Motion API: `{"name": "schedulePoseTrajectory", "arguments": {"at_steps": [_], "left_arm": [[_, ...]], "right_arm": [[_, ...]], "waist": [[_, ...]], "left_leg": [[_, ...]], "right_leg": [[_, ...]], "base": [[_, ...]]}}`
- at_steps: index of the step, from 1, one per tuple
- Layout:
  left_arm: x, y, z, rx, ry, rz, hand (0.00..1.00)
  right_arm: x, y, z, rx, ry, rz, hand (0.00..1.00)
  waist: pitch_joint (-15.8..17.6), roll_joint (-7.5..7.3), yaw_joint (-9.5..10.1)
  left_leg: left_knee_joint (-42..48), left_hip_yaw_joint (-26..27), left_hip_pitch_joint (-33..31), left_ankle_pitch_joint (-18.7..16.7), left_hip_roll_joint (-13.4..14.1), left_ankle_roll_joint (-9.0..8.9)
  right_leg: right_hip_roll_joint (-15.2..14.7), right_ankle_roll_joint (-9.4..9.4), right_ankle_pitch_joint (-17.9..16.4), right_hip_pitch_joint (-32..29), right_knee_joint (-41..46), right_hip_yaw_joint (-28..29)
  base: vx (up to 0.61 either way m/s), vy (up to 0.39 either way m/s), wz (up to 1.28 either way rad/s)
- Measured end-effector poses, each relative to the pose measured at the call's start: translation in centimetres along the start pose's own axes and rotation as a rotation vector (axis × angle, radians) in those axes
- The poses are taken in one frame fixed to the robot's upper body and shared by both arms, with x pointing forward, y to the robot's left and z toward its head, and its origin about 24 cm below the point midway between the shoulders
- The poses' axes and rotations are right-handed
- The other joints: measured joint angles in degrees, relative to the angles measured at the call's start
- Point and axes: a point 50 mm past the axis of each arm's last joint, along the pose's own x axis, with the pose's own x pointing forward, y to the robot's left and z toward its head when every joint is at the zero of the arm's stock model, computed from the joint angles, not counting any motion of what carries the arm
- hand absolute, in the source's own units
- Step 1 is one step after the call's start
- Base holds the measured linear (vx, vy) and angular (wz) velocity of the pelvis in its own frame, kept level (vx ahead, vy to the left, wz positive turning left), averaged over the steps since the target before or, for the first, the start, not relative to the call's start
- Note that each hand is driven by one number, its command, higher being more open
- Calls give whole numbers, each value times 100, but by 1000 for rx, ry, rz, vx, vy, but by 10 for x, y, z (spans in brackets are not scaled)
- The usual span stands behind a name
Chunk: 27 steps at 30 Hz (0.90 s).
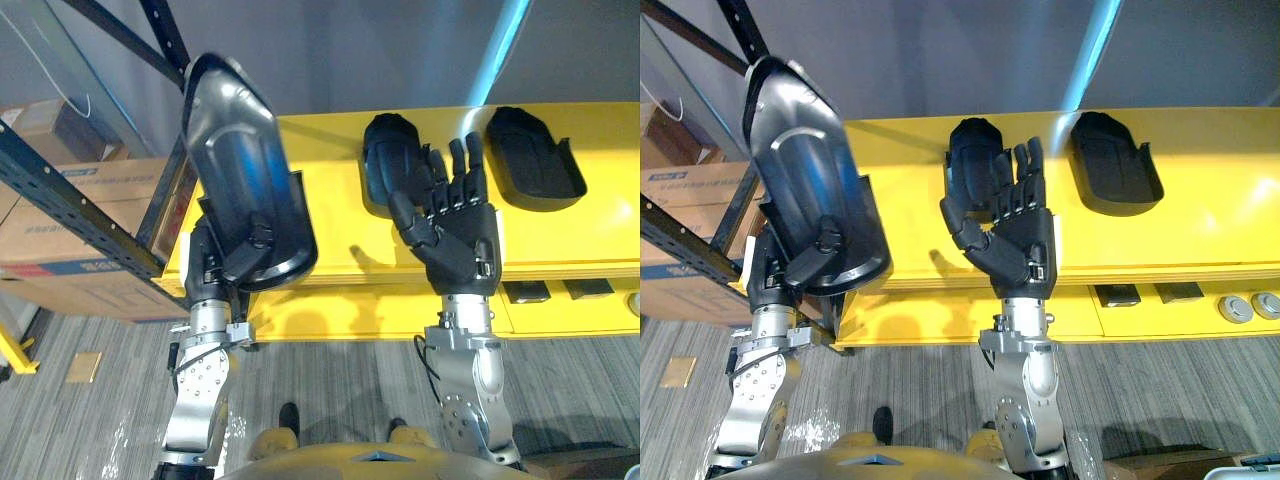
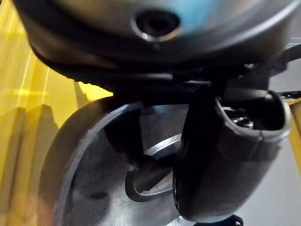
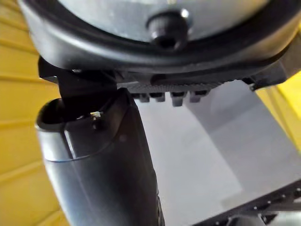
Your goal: Walk over and take three plastic housings, then place them on the shelf
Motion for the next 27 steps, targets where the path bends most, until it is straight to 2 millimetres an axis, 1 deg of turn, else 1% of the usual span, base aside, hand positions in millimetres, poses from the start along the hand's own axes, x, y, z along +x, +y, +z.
{"name": "schedulePoseTrajectory", "arguments": {"at_steps": [1,3,6,9,10,12,14,15,17,21,24,26,27], "left_arm": [[5,3,-1,7,3,18,0],[13,4,-1,-12,6,16,0],[27,0,0,-7,-5,-37,0],[40,0,-5,-4,17,-101,0],[47,0,-10,-17,45,-129,0],[55,0,-18,-39,94,-148,0],[62,1,-29,-30,151,-148,0],[63,2,-32,-26,167,-146,0],[70,6,-44,-20,235,-128,0],[83,10,-42,-56,238,-83,0],[91,13,-41,-83,238,-56,0],[97,14,-37,-108,230,-45,0],[103,15,-30,-123,211,-42,0]], "right_arm": [[-5,3,-4,9,34,30,100],[-9,6,-9,41,83,80,100],[-10,12,-13,84,127,161,100],[-8,19,-15,84,144,241,100],[-7,21,-15,82,151,280,100],[-4,24,-16,78,165,324,100],[0,26,-18,108,193,364,100],[0,28,-19,119,200,376,100],[1,31,-20,112,228,418,100],[-1,36,-23,132,246,443,100],[-2,39,-24,139,252,462,100],[0,44,-19,131,244,503,100],[2,48,-13,124,224,529,100]], "waist": [[-15,-25,-14],[-24,-41,-24],[-29,-44,-36],[-58,-29,-129],[-92,1,-157],[-117,33,-204],[-117,40,-277],[-116,41,-290],[-101,67,-320],[-59,127,-357],[63,182,-377],[198,214,-376],[250,234,-392]], "left_leg": [[0,32,2,-9,5,-6],[14,60,25,-24,1,-2],[46,115,43,-59,-16,46],[48,299,67,-64,-12,71],[49,438,75,-43,11,96],[50,476,89,-24,-2,117],[43,504,83,-6,-9,109],[41,533,76,3,-9,106],[34,607,67,42,-16,59],[46,620,-29,61,-25,56],[48,670,-43,29,-46,80],[71,830,-78,17,-28,64],[164,943,-252,19,8,68]], "right_leg": [[0,0,-32,-38,74,32],[-15,4,-68,-63,172,65],[-62,19,-116,-96,323,84],[-116,37,-157,-111,429,81],[-128,39,-156,-114,431,86],[-145,41,-154,-122,445,109],[-151,38,-161,-185,511,150],[-150,41,-164,-222,537,186],[-152,47,-176,-319,615,265],[-164,47,-203,-460,715,291],[-202,57,-262,-545,852,322],[-220,61,-289,-637,940,367],[-233,58,-291,-802,1008,371]], "base": [[-18,-17,-9],[-29,-13,-7],[-41,-2,0],[-39,0,5],[-42,10,-1],[-34,12,-3],[-28,3,-6],[-27,-3,-15],[-26,-5,-15],[-5,-1,-2],[-7,-3,-1],[-38,-13,-2],[-44,-23,3]]}}
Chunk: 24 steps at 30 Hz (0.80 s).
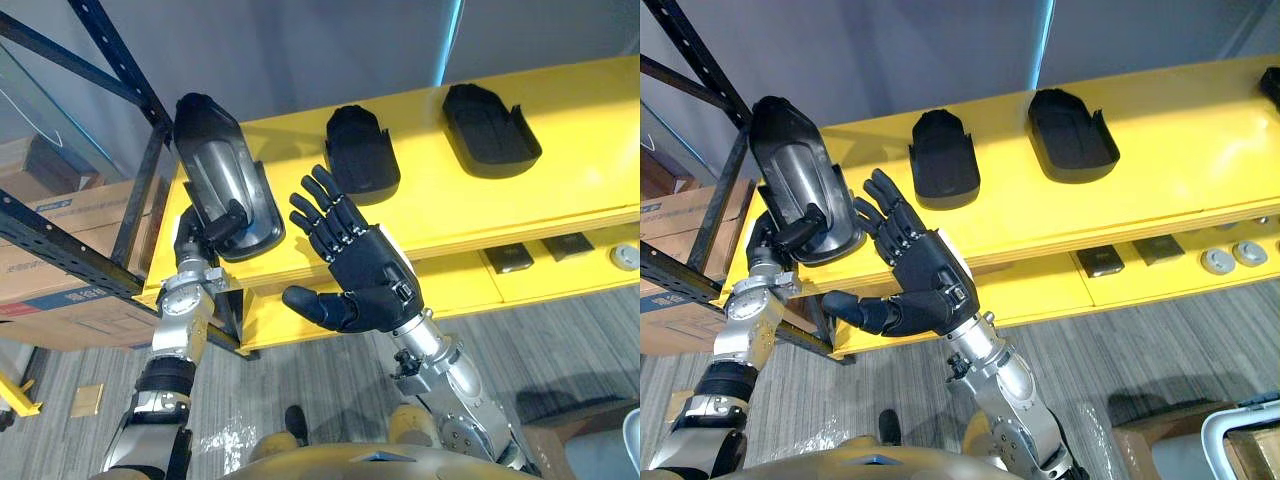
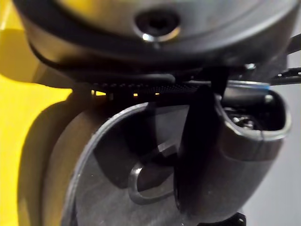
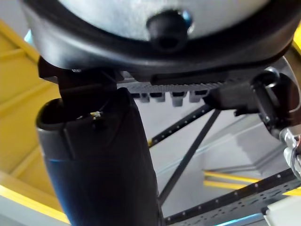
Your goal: Walk over and take three plastic housings, then place them on the shelf
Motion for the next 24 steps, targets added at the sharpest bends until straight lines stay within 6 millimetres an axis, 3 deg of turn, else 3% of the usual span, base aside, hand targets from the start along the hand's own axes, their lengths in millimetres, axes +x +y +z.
{"name": "schedulePoseTrajectory", "arguments": {"at_steps": [6,7,14,24], "left_arm": [[17,-8,29,-36,-67,-27,0],[19,-10,33,-47,-73,-38,100],[32,-12,67,-21,-146,-70,100],[41,-14,81,-22,-135,-28,100]], "right_arm": [[13,4,14,-37,-61,63,100],[15,4,15,-42,-62,70,100],[19,8,24,-74,-70,113,100],[20,6,27,-100,-81,72,100]], "waist": [[404,10,35],[489,36,47],[837,80,76],[937,60,75]], "left_leg": [[156,48,-191,78,-9,0],[164,49,-194,64,-24,10],[395,243,-547,50,-20,18],[377,291,-546,81,-43,15]], "right_leg": [[-54,-3,-49,-220,213,23],[-76,8,-71,-233,254,23],[-161,43,-117,-644,538,118],[-184,73,-100,-695,577,169]], "base": [[-13,-11,2],[-39,-11,4],[-34,-15,1],[-3,-2,-1]]}}
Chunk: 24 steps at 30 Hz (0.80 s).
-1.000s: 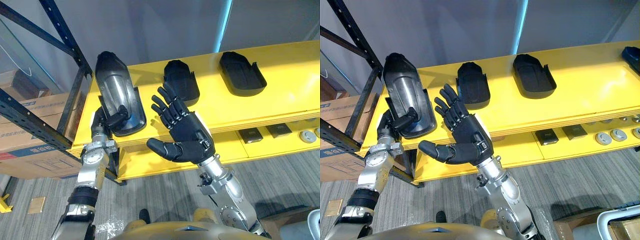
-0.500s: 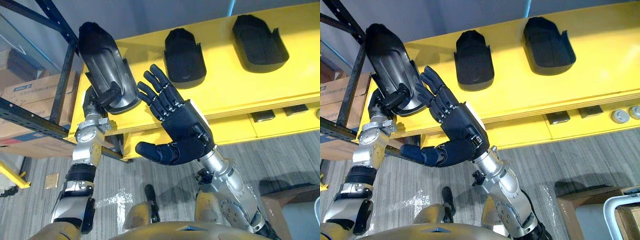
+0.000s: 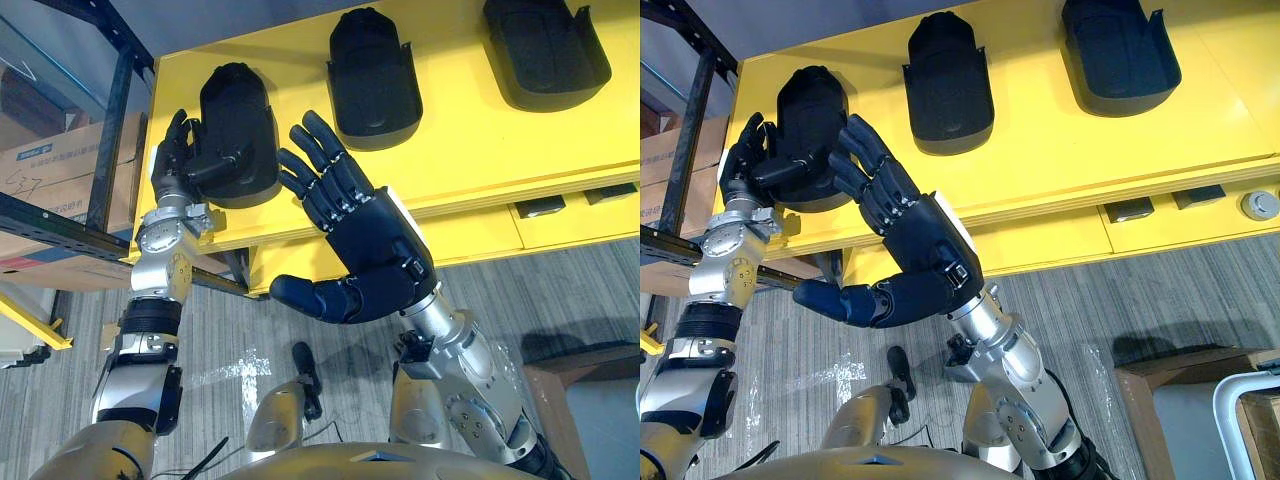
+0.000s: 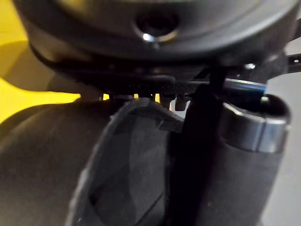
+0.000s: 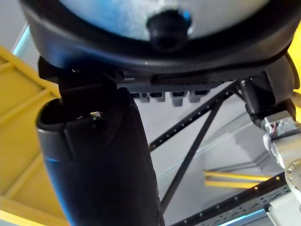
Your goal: Walk over and take three plastic housings, then place them on the shelf
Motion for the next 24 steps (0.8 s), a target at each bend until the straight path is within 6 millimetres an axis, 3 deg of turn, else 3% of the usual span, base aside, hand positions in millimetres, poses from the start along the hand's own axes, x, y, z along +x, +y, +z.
{"name": "schedulePoseTrajectory", "arguments": {"at_steps": [8,12,16,19,24], "left_arm": [[-1,6,-8,-34,45,43,100],[-5,11,-11,-119,26,65,100],[-17,8,14,-206,-156,39,100],[-40,-15,49,-263,-366,-181,100],[-61,-37,65,-228,-472,-363,100]], "right_arm": [[-11,0,-3,-11,9,-73,100],[-19,2,-7,-158,70,-76,100],[-18,-2,-5,-378,88,-68,100],[-8,-25,-3,-490,57,-107,100],[-1,-57,-12,-602,83,-191,100]], "waist": [[-5,-9,-105],[-26,-53,-145],[-118,-171,-133],[-285,-326,-99],[-596,-196,14]], "left_leg": [[-224,39,392,21,5,44],[-309,30,623,24,-1,45],[-311,-27,804,32,-14,42],[-320,-176,987,31,-17,42],[-399,-371,1104,59,-26,26]], "right_leg": [[0,118,82,446,-335,-50],[-2,147,101,762,-530,-139],[-1,152,106,1051,-704,-257],[12,153,105,1422,-884,-446],[13,148,100,1679,-991,-639]], "base": [[39,3,-2],[59,14,4],[76,-1,10],[51,-6,22],[-14,-8,20]]}}
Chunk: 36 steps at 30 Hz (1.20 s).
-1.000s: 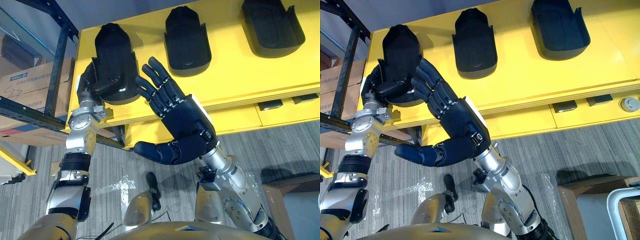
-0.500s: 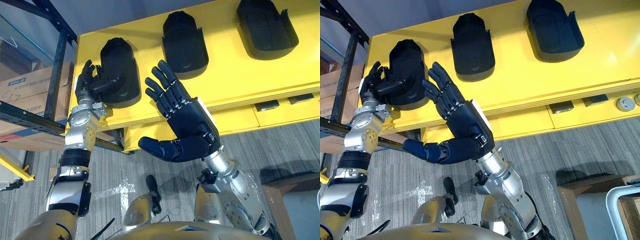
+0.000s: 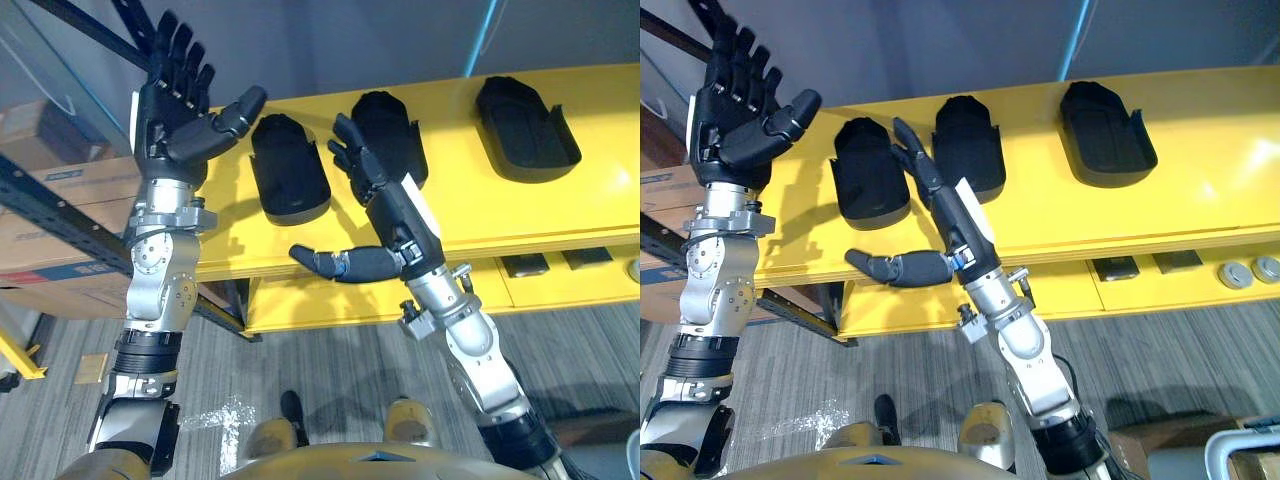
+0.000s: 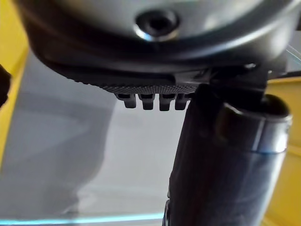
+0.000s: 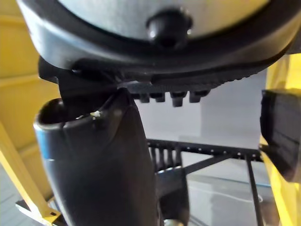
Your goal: Walk over and take three plastic housings, then place them on the shelf
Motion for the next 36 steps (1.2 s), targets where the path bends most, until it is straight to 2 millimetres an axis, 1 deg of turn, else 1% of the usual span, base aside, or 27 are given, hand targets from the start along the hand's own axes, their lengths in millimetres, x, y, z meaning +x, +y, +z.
{"name": "schedulePoseTrajectory", "arguments": {"at_steps": [1,2,4,6,8,9,10,14,15,17,20,21,23,25,26,28,32,36], "left_arm": [[-8,0,1,35,-2,-3,100],[-16,1,3,56,-5,-1,100],[-27,2,4,85,-5,-6,100],[-40,2,5,97,7,-12,100],[-61,0,9,95,-7,6,100],[-67,-1,10,100,-15,15,100],[-77,-3,12,113,-25,28,100],[-98,-2,13,176,-36,98,100],[-106,0,11,181,-28,141,100],[-115,4,11,186,-28,196,100],[-122,5,10,169,-28,236,100],[-122,4,11,166,-35,241,100],[-124,2,15,153,-73,251,100],[-126,-1,19,154,-85,248,100],[-125,-3,20,145,-91,245,100],[-125,-4,22,143,-102,244,100],[-126,-4,22,136,-101,249,100],[-126,-4,21,118,-103,255,100]], "right_arm": [[-2,-2,-6,-38,20,-7,100],[-3,-4,-8,-80,30,-4,100],[-6,-10,-11,-115,40,-16,100],[-9,-19,-15,-131,61,-56,100],[-13,-29,-25,-140,106,-125,100],[-15,-31,-27,-145,118,-146,100],[-17,-35,-32,-175,146,-183,100],[-21,-45,-48,-173,241,-305,100],[-21,-47,-54,-169,284,-347,100],[-19,-49,-59,-157,309,-395,100],[-13,-57,-58,-162,307,-484,100],[-10,-58,-56,-166,297,-500,100],[4,-62,-49,-166,240,-555,100],[12,-63,-44,-164,207,-571,100],[15,-64,-43,-160,197,-584,100],[18,-62,-41,-147,182,-607,100],[21,-62,-38,-142,165,-619,100],[28,-64,-32,-145,130,-628,100]], "waist": [[-122,63,18],[-157,104,33],[-173,128,77],[-184,109,146],[-235,56,191],[-238,39,205],[-241,17,270],[-243,6,411],[-229,-15,480],[-168,-52,520],[32,-71,639],[86,-71,642],[305,-71,667],[441,-69,698],[498,-67,753],[623,-76,801],[760,-84,807],[922,-88,795]], "left_leg": [[-46,-55,-10,34,-2,-5],[-76,-114,-10,73,0,-11],[-119,-239,-35,145,4,-16],[-149,-355,-51,199,13,-29],[-201,-540,-115,259,13,-33],[-202,-586,-144,279,15,-36],[-203,-649,-186,307,21,-34],[-195,-908,-372,402,28,-32],[-178,-972,-409,413,28,-32],[-72,-1094,-543,409,29,-33],[65,-1278,-739,408,47,-37],[109,-1328,-796,407,46,-37],[193,-1468,-993,428,45,-49],[206,-1506,-1077,440,37,-56],[208,-1512,-1119,452,32,-45],[208,-1532,-1144,456,24,-43],[207,-1537,-1159,453,9,-45],[209,-1534,-1162,443,22,-60]], "right_leg": [[2,-12,-8,10,-1,-65],[6,-19,-12,29,5,-130],[16,-28,-17,47,16,-221],[27,-53,-32,76,15,-327],[36,-70,-42,102,6,-472],[42,-73,-44,99,3,-512],[54,-87,-51,98,-9,-565],[124,-125,-54,100,-84,-710],[131,-131,-52,91,-94,-753],[162,-142,-57,87,-101,-804],[239,-200,-23,92,-181,-934],[267,-203,-22,87,-193,-935],[319,-218,-17,-14,-177,-949],[334,-223,-13,-73,-173,-934],[333,-222,-13,-112,-167,-930],[329,-228,-17,-137,-152,-935],[305,-262,-43,-198,-58,-922],[302,-345,-105,-235,58,-907]], "base": [[-28,-23,19],[-26,-28,23],[-47,-33,27],[-61,-33,29],[-53,-26,34],[-50,-23,32],[-41,-19,22],[-50,-20,33],[-50,-11,21],[-47,-18,27],[-48,-24,31],[-53,-18,37],[-61,-15,29],[-32,-5,11],[-9,-5,6],[4,-5,2],[0,0,0],[0,0,0]]}}
